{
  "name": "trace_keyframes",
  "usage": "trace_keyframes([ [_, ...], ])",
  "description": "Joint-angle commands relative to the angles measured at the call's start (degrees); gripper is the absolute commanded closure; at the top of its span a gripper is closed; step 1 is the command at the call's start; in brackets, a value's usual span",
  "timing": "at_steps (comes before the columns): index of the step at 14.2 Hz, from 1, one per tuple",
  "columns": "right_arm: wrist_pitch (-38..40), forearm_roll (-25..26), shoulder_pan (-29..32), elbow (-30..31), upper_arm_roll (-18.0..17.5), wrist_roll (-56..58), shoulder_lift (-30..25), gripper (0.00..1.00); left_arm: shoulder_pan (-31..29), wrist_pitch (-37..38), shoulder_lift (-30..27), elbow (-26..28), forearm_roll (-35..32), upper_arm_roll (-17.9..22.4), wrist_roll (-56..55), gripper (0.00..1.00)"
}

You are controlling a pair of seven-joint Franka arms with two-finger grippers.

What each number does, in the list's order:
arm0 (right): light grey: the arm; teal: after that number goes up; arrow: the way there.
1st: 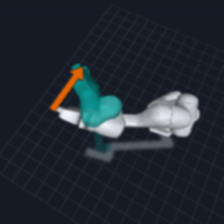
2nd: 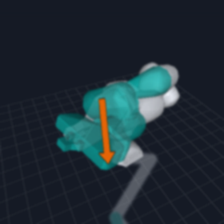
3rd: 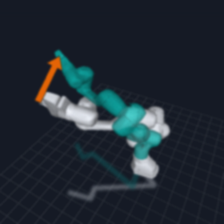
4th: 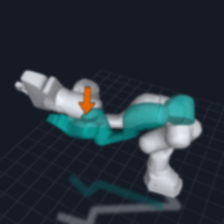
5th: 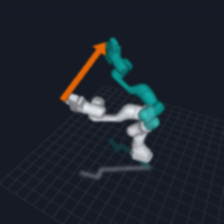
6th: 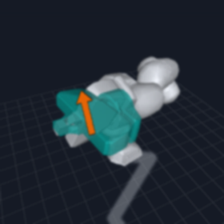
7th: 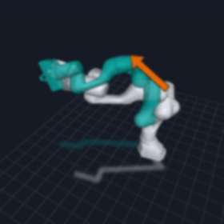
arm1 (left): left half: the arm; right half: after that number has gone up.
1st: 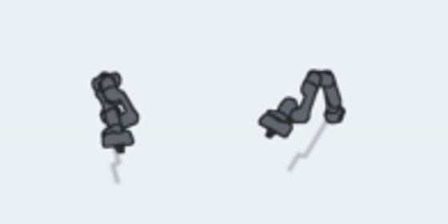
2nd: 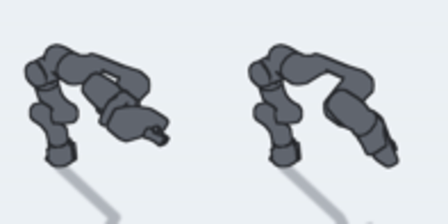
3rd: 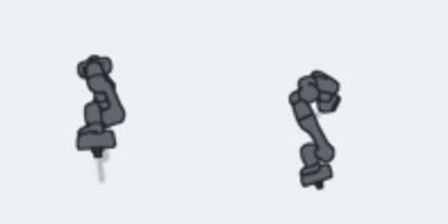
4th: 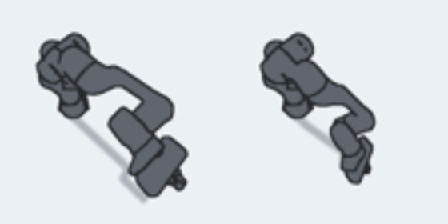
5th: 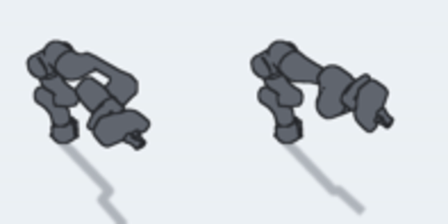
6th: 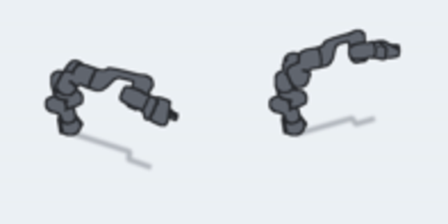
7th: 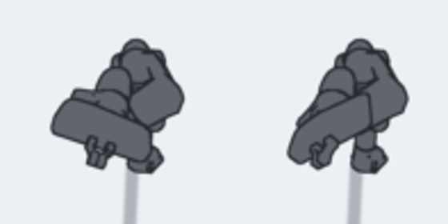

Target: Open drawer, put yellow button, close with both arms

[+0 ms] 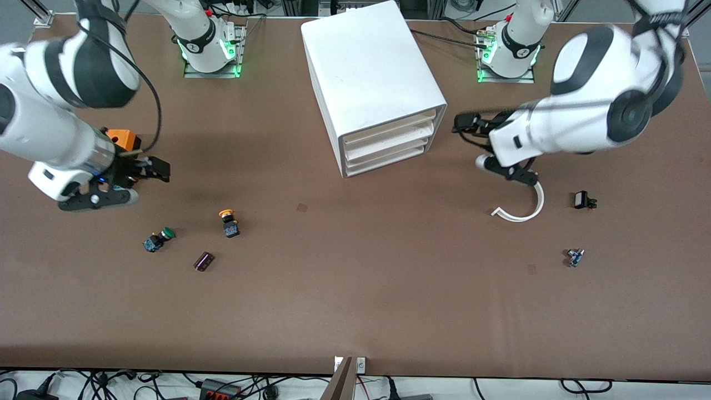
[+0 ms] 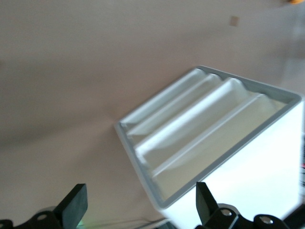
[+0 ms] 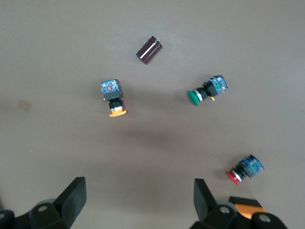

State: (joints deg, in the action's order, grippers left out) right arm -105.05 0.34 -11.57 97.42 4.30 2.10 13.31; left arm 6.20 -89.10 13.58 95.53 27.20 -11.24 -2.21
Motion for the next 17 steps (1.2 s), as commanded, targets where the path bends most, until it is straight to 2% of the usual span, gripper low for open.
trace_keyframes([
  [1, -3.83, 0.1, -2.48, -0.3, 0.1, 0.01, 4.25, 0.0, -0.22, 1.39, 4.34, -1.93, 6.96, -0.62, 2.72, 0.0],
  [4, -8.23, 0.02, -3.98, -1.52, 0.01, 0.1, 9.96, 0.0, -0.83, 1.56, 8.21, -0.7, 15.84, -1.06, 15.0, 0.0],
  [6, -8.41, -0.16, -4.07, -4.33, -1.56, 2.45, 14.18, 0.0, -1.45, 1.56, 9.18, 1.75, 19.01, -1.06, 21.26, 0.0],
  [7, -8.42, -1.29, -4.07, -5.3, -1.57, 4.39, 16.02, 0.0, -1.8, 1.48, 9.19, 3.68, 20.86, -1.06, 24.07, 0.0],
  [9, -8.68, -6.9, -3.72, -7.23, -1.49, 9.91, 19.72, 0.0, -2.59, 0.78, 9.19, 8.86, 24.73, -0.97, 30.65, 0.0],
  [10, -9.55, -7.71, -3.46, -7.68, -1.4, 12.03, 20.78, 0.0, -2.59, 0.6, 9.1, 10.36, 25.09, -0.97, 33.47, 0.0],
  [13, -13.15, -7.63, -3.28, -7.77, -1.4, 13.81, 23.86, 0.0, -3.12, 0.6, 9.19, 13.88, 25.36, -0.97, 39.02, 0.06],
  [17, -17.91, -5.08, -3.28, -7.77, -1.4, 14.78, 27.29, 0.0, -3.03, -1.42, 9.19, 19.86, 31.86, -0.97, 47.21, 0.12],
])
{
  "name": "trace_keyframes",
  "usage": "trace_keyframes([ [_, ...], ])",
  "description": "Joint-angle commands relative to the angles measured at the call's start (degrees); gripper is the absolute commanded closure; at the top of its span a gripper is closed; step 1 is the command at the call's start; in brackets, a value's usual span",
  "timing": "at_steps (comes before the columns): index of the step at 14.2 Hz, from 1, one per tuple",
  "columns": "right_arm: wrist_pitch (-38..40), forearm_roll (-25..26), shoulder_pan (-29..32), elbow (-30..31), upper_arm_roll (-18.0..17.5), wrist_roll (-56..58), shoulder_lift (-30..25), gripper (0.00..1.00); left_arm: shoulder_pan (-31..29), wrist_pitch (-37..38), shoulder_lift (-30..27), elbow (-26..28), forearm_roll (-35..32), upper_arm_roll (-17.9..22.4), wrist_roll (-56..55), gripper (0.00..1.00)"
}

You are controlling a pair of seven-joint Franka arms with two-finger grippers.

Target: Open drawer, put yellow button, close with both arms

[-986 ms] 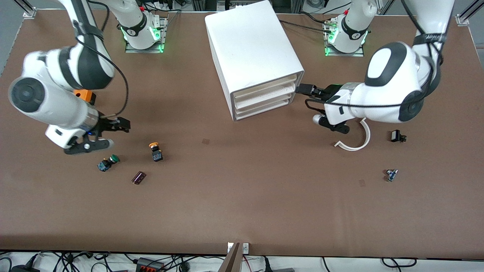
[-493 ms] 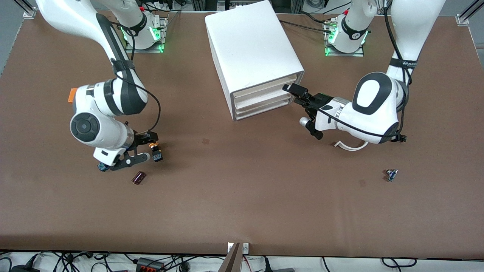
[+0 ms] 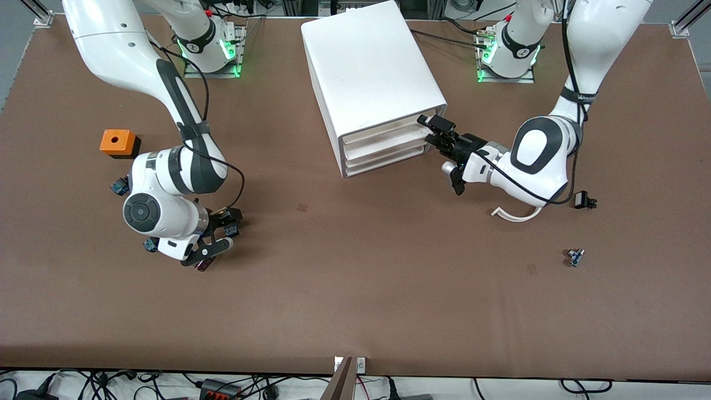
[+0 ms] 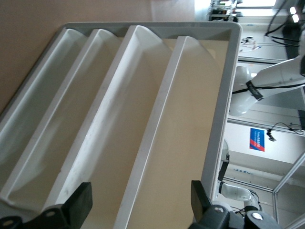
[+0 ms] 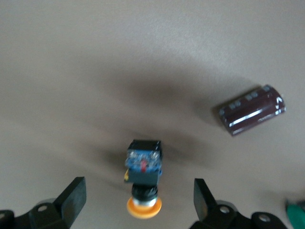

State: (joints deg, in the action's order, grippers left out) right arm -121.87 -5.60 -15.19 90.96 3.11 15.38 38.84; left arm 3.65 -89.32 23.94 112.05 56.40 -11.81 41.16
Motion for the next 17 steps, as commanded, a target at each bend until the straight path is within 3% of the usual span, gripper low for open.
trace_keyframes([
  [1, -1.09, 0.85, 0.25, -1.31, -0.21, 1.49, 2.11, 0.0, -0.49, -1.47, -1.27, 4.05, 2.75, -0.49, 4.01, 0.13],
  [6, -0.47, 0.77, -0.28, -0.88, -0.3, 0.97, 2.99, 0.0, 0.3, -1.74, -1.09, 7.65, 7.22, -0.49, 9.71, 0.37],
  [9, -0.47, 0.77, -0.46, -0.87, -0.3, 0.7, 3.7, 0.0, 0.3, -1.65, -1.09, 7.75, 7.41, -0.49, 10.17, 0.77],
  [11, -0.3, 0.85, -0.46, -0.79, -0.3, 1.14, 3.87, 0.04, 0.3, -1.65, -1.09, 7.57, 7.5, -0.49, 10.17, 0.92],
  [16, -0.12, 1.12, -1.6, 0.53, -0.3, 0.7, 3.87, 0.34, -0.13, -2.0, 0.4, 4.76, 7.32, -0.4, 9.29, 0.97],
  [17, -0.21, 1.12, -1.51, 0.71, -0.3, 0.61, 3.87, 0.51, -0.31, -2.0, 0.93, 3.89, 7.32, -0.32, 9.2, 0.97],
])
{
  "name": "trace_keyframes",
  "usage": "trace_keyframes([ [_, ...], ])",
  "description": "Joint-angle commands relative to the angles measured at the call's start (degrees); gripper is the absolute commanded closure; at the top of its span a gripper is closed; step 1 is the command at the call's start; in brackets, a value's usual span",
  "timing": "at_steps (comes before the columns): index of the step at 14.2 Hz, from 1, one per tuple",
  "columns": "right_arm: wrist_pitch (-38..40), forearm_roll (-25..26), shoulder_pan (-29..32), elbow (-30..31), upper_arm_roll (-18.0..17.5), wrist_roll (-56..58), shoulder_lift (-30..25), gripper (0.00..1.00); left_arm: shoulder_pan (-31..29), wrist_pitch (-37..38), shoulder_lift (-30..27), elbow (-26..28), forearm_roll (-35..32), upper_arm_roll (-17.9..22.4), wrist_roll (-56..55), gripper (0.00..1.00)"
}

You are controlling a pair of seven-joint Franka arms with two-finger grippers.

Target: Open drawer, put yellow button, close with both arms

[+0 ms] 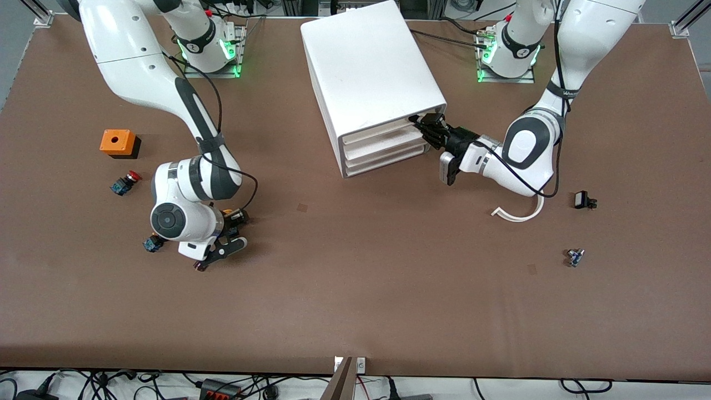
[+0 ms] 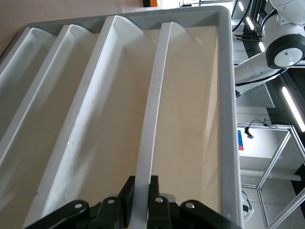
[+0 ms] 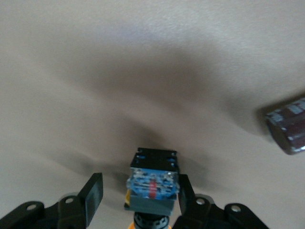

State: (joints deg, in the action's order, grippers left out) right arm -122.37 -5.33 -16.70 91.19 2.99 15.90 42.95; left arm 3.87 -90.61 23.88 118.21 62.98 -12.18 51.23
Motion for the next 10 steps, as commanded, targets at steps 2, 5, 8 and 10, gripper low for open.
trace_keyframes([
  [2, 0.29, 0.94, 0.43, 0.66, -0.09, 0.53, -0.23, 0.7, -0.45, -0.7, 2.3, -4.3, 0.48, 0.67, -0.96, 0.97],
  [5, 0.29, 0.76, 0.17, -0.13, -0.09, 0.53, -1.02, 0.95, -0.71, -0.7, 4.76, -8.43, 0.04, 1.46, -2.53, 0.97],
  [8, 2.92, -0.03, 0.26, -3.28, -0.18, 0.71, -4.0, 1.0, -0.88, -0.7, 7.92, -14.04, -3.81, 2.42, -3.86, 0.97],
  [10, 7.56, 0.15, 0.0, -8.11, -0.27, 0.71, -5.06, 1.0, -0.8, -0.7, 9.59, -17.12, -4.53, 3.3, -4.3, 0.97],
])
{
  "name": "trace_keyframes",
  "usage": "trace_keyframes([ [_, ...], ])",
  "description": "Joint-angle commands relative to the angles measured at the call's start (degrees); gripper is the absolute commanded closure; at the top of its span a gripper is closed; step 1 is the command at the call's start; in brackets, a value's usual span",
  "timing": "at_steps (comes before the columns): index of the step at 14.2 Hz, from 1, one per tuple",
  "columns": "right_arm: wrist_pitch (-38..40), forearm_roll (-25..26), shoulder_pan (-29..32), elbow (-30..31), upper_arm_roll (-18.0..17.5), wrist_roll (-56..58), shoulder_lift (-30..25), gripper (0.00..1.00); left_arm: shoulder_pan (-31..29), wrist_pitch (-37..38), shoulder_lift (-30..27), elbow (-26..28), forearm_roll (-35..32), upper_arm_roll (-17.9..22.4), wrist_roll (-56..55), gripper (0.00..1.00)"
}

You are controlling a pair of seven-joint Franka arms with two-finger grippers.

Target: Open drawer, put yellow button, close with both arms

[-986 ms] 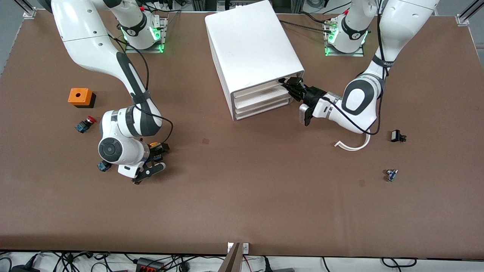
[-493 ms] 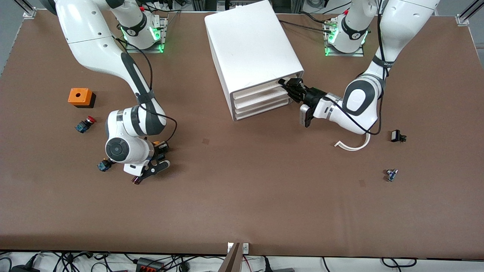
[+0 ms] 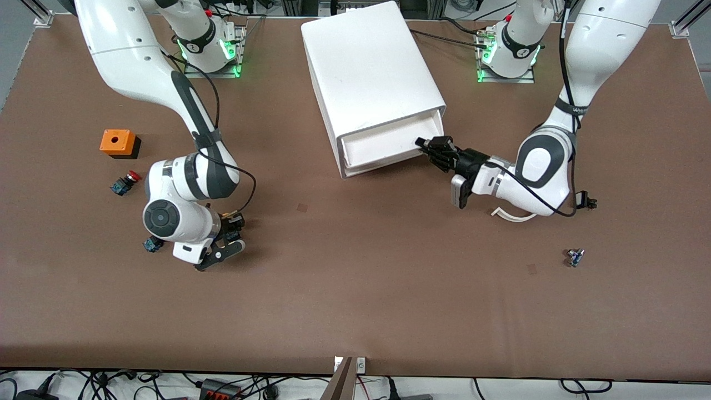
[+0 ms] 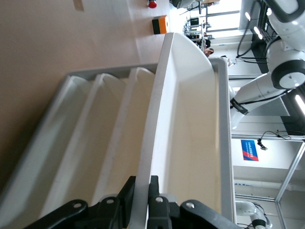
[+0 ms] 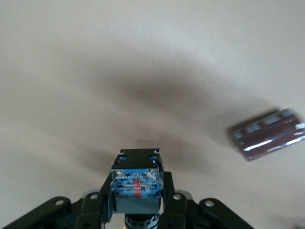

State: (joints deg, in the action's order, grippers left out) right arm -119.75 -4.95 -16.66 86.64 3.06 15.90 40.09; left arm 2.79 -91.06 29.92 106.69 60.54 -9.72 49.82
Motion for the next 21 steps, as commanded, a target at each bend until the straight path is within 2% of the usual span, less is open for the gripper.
trace_keyframes([
  [1, 9.05, -0.5, -0.22, -7.15, -0.43, 0.71, -2.3, 1.0, 0.29, -0.26, 4.69, -7.1, -2.18, 1.2, -2.88, 0.97],
  [3, 18.02, -0.59, -0.22, -15.41, -1.56, 0.36, -2.3, 1.0, 0.38, -0.35, 6.11, -10.96, -3.92, 2.77, -2.88, 0.97],
  [5, 22.09, -0.59, -0.74, -20.35, -2.88, -1.39, -2.3, 1.0, 0.2, -0.26, 6.99, -15.27, -8.49, 3.39, -4.1, 0.97],
  [6, 23.23, -0.59, -1.18, -21.59, -3.24, -3.23, -2.39, 1.0, 0.2, -0.26, 6.82, -15.89, -9.64, 3.48, -5.94, 0.92],
  [8, 23.42, -0.59, -2.93, -23.09, -3.77, -6.74, -3.26, 1.0, 0.2, -0.26, 6.64, -15.9, -9.74, 3.4, -7.37, 0.02],
  [10, 22.37, -0.76, -5.57, -23.27, -3.77, -9.91, -5.54, 1.0, -0.23, -0.09, 5.77, -15.99, -9.83, 3.57, -8.15, 0.0],
  [11, 21.58, -2.59, -6.62, -23.53, -4.46, -10.88, -6.25, 1.0, -0.41, 0.0, 4.37, -15.99, -10.26, 3.92, -10.33, 0.0],
  [13, 19.48, -8.12, -7.6, -25.11, -6.31, -14.3, -6.26, 1.0, -0.41, 0.26, 0.51, -16.86, -14.2, 3.92, -19.88, 0.0],
  [14, 18.6, -8.93, -8.47, -26.07, -7.45, -16.24, -6.34, 1.0, -0.41, 0.53, -0.73, -18.26, -17.7, 3.84, -24.89, 0.0],
  [16, 17.1, -8.85, -11.36, -27.49, -8.51, -21.41, -6.26, 1.0, -0.41, 3.15, -1.8, -21.77, -23.51, 3.84, -30.02, 0.0],
  [19, 10.44, -8.15, -18.04, -27.49, -7.99, -32.48, -5.65, 1.0, -0.5, 6.15, -2.58, -27.13, -33.87, 3.92, -33.29, 0.0],
  [21, 9.27, -4.65, -21.3, -27.49, -7.9, -38.46, -4.77, 1.0, -0.5, 6.15, -3.47, -28.2, -40.82, 3.84, -35.13, 0.0],
])
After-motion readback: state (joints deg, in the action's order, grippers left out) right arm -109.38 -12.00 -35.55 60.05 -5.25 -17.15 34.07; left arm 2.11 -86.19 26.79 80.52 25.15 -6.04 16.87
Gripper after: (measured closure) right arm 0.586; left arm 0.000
